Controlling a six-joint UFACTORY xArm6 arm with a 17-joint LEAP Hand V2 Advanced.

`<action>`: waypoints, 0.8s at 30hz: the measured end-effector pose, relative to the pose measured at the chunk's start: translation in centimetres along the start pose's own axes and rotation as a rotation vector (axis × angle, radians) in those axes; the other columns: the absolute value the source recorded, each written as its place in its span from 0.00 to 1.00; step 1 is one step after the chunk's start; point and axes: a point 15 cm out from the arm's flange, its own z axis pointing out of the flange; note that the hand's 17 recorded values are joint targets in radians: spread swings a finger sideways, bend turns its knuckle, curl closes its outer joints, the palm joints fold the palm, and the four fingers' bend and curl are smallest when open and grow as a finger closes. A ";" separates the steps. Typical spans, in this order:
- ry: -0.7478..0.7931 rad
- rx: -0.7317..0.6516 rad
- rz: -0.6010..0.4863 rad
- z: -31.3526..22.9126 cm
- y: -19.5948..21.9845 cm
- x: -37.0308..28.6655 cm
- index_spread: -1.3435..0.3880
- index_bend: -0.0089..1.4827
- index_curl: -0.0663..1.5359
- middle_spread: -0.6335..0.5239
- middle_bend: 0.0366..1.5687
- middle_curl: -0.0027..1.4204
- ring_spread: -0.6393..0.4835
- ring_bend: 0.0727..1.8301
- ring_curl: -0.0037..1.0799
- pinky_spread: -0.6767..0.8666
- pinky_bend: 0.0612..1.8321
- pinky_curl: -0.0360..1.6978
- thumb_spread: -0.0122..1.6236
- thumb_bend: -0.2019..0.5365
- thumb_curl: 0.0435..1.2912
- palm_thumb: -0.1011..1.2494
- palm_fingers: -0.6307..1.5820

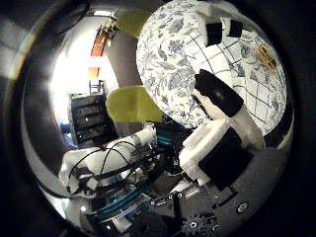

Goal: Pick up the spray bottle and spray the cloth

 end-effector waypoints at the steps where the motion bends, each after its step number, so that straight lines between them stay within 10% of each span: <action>1: -0.001 0.016 0.009 -0.5 0.0 0.7 0.53 0.28 0.36 0.39 0.33 0.32 0.50 0.39 0.29 0.52 0.33 0.15 0.82 0.26 0.20 0.71 0.49; 13: -0.282 0.505 0.170 -7.6 -0.2 8.4 0.55 0.14 0.33 0.36 0.41 0.35 0.46 0.44 0.30 0.49 0.39 0.10 0.76 0.24 0.16 0.47 0.54; 24: -0.489 0.913 0.391 -6.7 2.4 19.7 0.57 0.14 0.34 0.35 0.46 0.38 0.40 0.49 0.33 0.46 0.44 0.04 0.71 0.25 0.19 0.53 0.56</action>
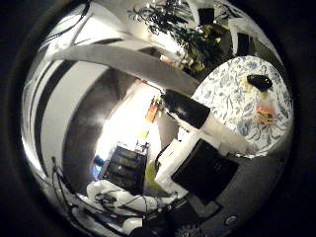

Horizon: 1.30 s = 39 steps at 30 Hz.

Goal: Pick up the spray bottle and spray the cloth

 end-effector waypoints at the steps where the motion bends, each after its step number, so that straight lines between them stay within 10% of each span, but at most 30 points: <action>1: -0.006 0.010 0.019 -0.2 0.1 0.9 0.57 0.14 0.34 0.35 0.46 0.38 0.40 0.49 0.33 0.46 0.45 0.04 0.71 0.25 0.19 0.54 0.55; 13: -0.124 0.041 0.131 0.0 2.5 8.7 0.63 0.12 0.32 0.45 0.41 0.38 0.49 0.47 0.34 0.55 0.52 0.02 0.67 0.24 0.17 0.36 0.41; 39: -0.144 0.037 0.153 2.7 4.7 15.4 0.67 0.11 0.24 0.59 0.24 0.27 0.70 0.31 0.25 0.66 0.35 0.09 0.61 0.24 0.21 0.47 0.35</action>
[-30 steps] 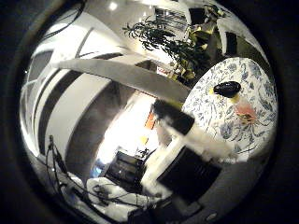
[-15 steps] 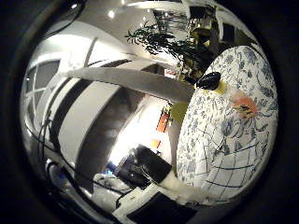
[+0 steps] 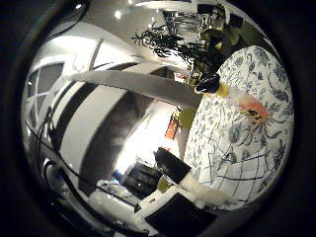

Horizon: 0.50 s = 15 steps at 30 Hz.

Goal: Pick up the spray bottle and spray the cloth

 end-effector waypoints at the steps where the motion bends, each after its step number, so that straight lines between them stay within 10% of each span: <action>1: 0.001 0.001 0.005 0.2 0.0 0.4 0.67 0.11 0.24 0.59 0.23 0.27 0.70 0.31 0.25 0.66 0.35 0.09 0.61 0.24 0.21 0.47 0.35; 15: 0.036 -0.069 -0.030 4.3 -1.6 1.2 0.68 0.11 0.22 0.59 0.23 0.26 0.70 0.30 0.24 0.66 0.31 0.13 0.62 0.24 0.22 0.50 0.36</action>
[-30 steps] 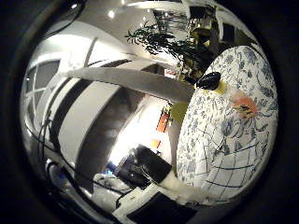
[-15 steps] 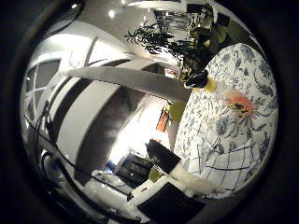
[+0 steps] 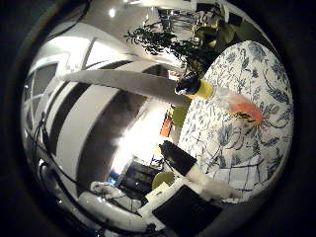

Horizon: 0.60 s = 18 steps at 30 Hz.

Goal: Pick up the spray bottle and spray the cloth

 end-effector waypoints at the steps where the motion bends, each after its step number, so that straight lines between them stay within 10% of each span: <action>1: -0.003 0.001 -0.003 0.4 -0.3 -0.1 0.68 0.11 0.22 0.59 0.24 0.27 0.70 0.30 0.24 0.66 0.31 0.13 0.62 0.24 0.22 0.50 0.36; 18: -0.004 -0.051 -0.029 6.8 -3.2 0.6 0.68 0.11 0.22 0.58 0.24 0.27 0.70 0.29 0.24 0.65 0.27 0.14 0.62 0.24 0.22 0.50 0.38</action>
